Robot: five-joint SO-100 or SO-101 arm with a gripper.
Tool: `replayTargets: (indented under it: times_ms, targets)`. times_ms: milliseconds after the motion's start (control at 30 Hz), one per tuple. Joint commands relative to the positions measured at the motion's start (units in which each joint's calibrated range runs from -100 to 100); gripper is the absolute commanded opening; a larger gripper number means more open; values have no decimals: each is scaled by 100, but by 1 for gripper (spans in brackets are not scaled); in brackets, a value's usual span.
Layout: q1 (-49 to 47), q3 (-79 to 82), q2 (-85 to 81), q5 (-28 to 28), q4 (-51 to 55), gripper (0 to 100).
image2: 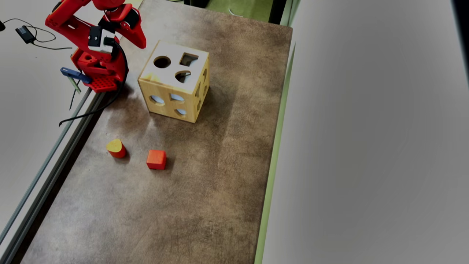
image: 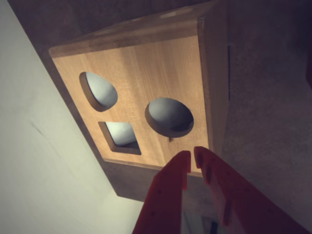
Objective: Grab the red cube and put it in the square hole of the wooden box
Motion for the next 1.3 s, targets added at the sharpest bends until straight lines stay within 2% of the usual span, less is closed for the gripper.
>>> replayTargets:
  times_ms: [0,1267]
  targets:
    - [57,-115,-4330,777,-15,2]
    - [-10,-142,-4330,713,1,2]
